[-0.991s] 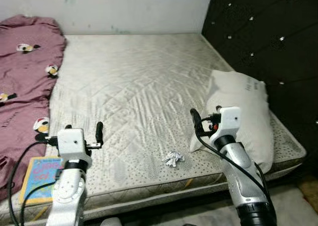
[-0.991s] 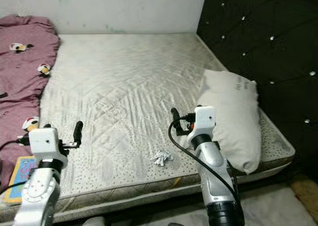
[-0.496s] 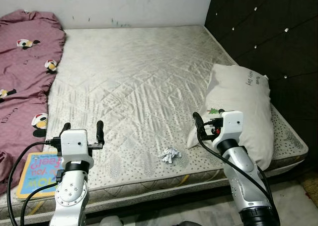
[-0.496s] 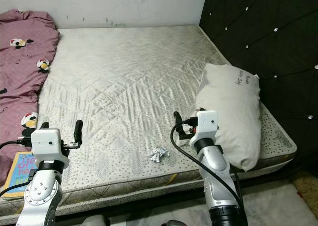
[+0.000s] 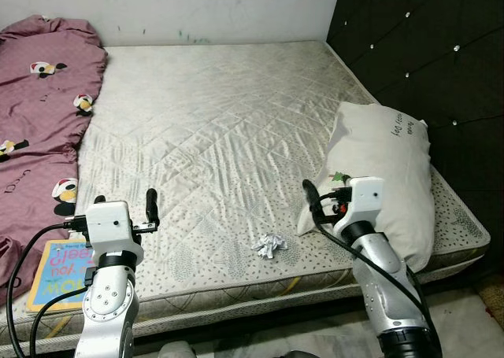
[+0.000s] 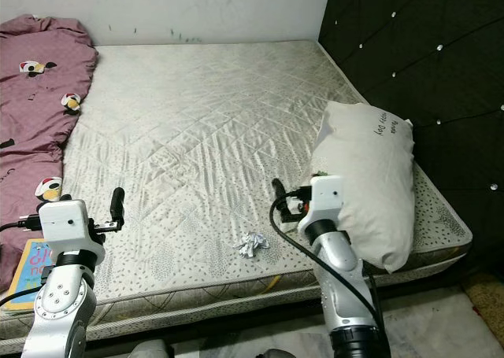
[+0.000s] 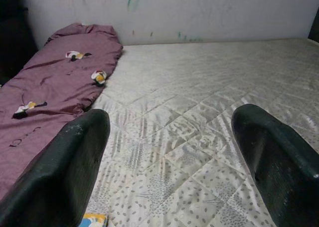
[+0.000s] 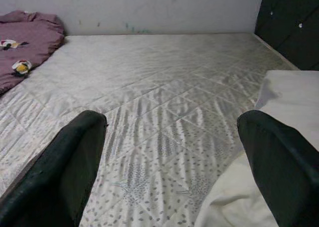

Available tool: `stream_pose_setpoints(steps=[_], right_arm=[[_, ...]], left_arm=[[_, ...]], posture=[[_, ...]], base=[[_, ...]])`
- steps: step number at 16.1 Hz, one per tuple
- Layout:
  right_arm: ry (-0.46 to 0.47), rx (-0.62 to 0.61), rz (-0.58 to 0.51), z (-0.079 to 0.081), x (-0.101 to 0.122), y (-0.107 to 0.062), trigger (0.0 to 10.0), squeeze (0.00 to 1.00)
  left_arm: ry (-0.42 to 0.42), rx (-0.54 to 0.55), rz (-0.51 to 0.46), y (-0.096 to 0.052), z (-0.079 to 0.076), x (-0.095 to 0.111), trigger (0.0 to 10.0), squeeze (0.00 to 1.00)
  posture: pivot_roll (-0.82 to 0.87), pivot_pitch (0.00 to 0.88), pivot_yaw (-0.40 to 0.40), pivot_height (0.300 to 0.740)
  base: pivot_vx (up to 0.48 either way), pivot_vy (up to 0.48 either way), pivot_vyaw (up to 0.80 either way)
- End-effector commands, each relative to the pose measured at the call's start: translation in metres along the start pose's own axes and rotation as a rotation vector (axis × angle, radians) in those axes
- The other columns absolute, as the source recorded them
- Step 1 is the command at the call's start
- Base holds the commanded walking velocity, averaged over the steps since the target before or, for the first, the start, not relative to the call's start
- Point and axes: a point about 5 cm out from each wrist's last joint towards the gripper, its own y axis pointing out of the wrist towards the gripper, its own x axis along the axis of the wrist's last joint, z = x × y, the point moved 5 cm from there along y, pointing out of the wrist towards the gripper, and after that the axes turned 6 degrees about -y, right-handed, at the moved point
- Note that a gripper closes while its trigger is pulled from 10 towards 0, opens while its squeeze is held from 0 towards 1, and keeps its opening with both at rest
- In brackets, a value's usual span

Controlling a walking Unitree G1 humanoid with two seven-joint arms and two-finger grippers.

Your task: Clean up the room

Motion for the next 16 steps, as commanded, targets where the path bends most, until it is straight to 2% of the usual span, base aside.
stream_pose_setpoints(steps=[1,8,14,16], right_arm=[[-0.002,0.003,-0.011,-0.0017,0.0048,-0.0005,10.0,0.0],[-0.002,0.013,-0.007,-0.0018,0.0049,0.0,10.0,0.0],[0.006,0.03,-0.007,0.0015,0.005,0.0007,10.0,0.0],[0.058,0.044,0.008,0.0018,0.002,-0.0001,10.0,0.0]], left_arm=[[0.002,0.013,-0.006,-0.0009,0.0021,0.0021,10.0,0.0],[-0.006,0.028,0.001,0.0008,0.0006,0.002,10.0,0.0],[-0.009,-0.005,-0.003,0.0029,-0.0044,0.0023,10.0,0.0],[0.006,-0.011,-0.013,0.0029,-0.0055,0.0044,10.0,0.0]], posture=[[0.04,0.0,-0.056,0.74],[0.04,0.0,-0.058,0.702],[0.04,0.0,-0.057,0.642],[0.04,0.0,-0.058,0.642]], base=[[0.0,0.0,0.0],[0.0,0.0,0.0],[0.0,0.0,0.0],[0.0,0.0,0.0]])
